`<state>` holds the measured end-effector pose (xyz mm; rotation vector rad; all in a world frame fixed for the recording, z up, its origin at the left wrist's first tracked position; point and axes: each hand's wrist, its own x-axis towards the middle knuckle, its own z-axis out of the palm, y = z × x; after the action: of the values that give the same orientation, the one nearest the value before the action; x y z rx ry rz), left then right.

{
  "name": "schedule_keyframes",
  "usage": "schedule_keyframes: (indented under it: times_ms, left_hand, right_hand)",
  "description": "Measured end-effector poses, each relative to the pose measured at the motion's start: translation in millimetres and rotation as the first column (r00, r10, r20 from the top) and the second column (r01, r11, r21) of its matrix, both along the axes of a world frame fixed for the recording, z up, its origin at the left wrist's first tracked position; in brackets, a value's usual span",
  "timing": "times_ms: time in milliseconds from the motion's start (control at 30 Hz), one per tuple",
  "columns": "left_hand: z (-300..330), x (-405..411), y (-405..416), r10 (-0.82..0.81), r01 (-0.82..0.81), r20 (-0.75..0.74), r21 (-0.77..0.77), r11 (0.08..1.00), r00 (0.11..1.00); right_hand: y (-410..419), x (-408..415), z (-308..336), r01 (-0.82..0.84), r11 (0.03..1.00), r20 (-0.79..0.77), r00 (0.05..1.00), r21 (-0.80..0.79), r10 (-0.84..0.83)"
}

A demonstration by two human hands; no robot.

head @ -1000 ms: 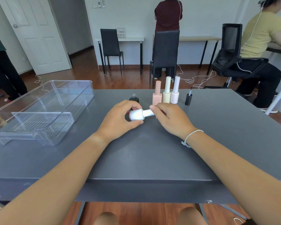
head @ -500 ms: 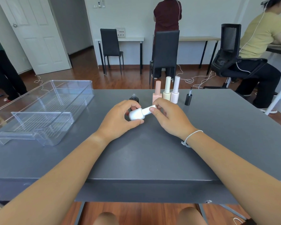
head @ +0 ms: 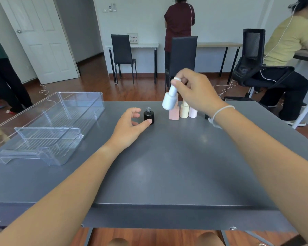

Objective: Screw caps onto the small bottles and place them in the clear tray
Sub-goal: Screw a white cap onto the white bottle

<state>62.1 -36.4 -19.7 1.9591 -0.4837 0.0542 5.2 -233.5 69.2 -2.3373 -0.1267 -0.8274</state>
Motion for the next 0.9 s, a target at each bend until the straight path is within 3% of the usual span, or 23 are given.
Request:
schedule_keyframes:
  times_ms: [133,400,633,900]
  left_hand:
    - [1.7,15.2,-5.3,-0.009,0.017,-0.08,0.097,0.995,0.997]
    - [1.0,28.9,-16.9,0.05,-0.044,-0.042,0.145,0.988,0.998]
    - [-1.6,27.7,-16.8,0.069,-0.066,-0.019,0.126,0.99,0.997]
    - [0.1,21.5,-15.3,0.053,-0.051,-0.007,0.128,0.99,0.999]
  right_hand:
    - [2.0,26.8,20.1,-0.004,0.997,-0.111,0.994,-0.078,-0.005]
    - [8.3,64.2,8.5,0.013,0.948,-0.316,0.941,-0.317,-0.119]
    - [13.1,79.5,-1.7,0.054,0.846,-0.283,0.929,-0.53,-0.237]
    - [14.3,84.8,-8.6,0.075,0.84,-0.281,0.923,-0.537,-0.262]
